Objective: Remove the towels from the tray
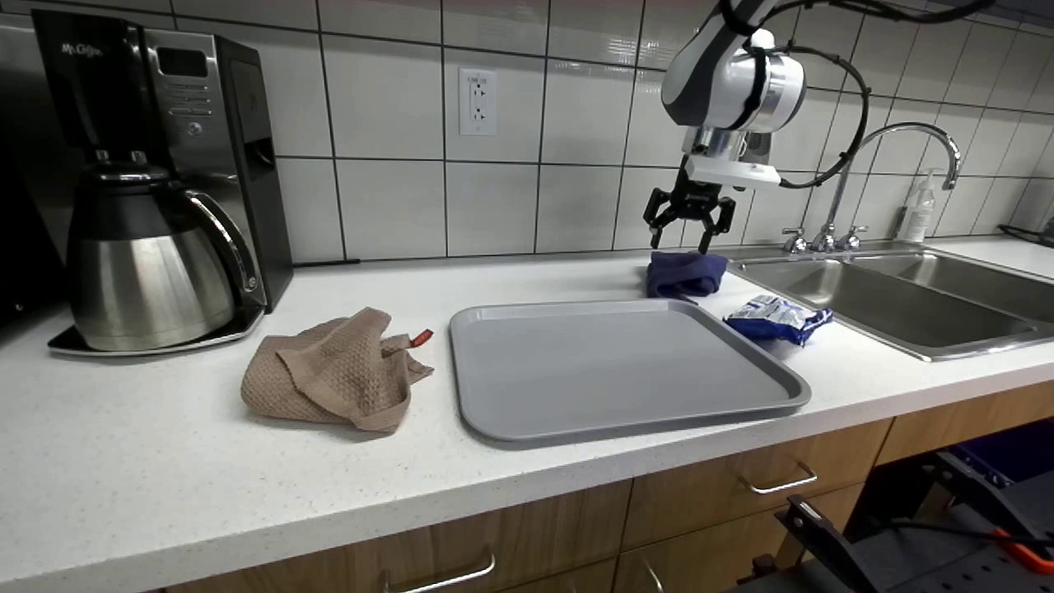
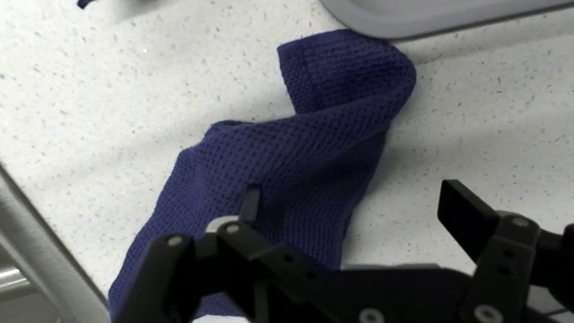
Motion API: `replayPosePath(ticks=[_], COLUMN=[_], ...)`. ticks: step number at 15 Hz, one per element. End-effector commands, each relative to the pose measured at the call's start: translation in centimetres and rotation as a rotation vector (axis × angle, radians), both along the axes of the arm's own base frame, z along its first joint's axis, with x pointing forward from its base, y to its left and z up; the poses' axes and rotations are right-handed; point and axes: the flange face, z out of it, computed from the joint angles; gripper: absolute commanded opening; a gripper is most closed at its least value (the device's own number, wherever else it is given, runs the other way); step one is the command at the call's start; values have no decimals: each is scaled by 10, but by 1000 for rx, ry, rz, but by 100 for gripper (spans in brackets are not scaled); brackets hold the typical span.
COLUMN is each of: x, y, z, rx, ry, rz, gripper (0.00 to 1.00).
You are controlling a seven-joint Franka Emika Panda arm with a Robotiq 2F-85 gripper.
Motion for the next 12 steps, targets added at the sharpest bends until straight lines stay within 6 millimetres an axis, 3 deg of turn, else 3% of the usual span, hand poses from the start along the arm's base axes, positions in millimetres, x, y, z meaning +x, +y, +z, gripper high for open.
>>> replayPosePath(ticks=[1,12], x=[-23,-71], y=[20,91], z=[19,44], rx=[14,10], ry=[12,36], rz=[24,74], gripper=[100,100])
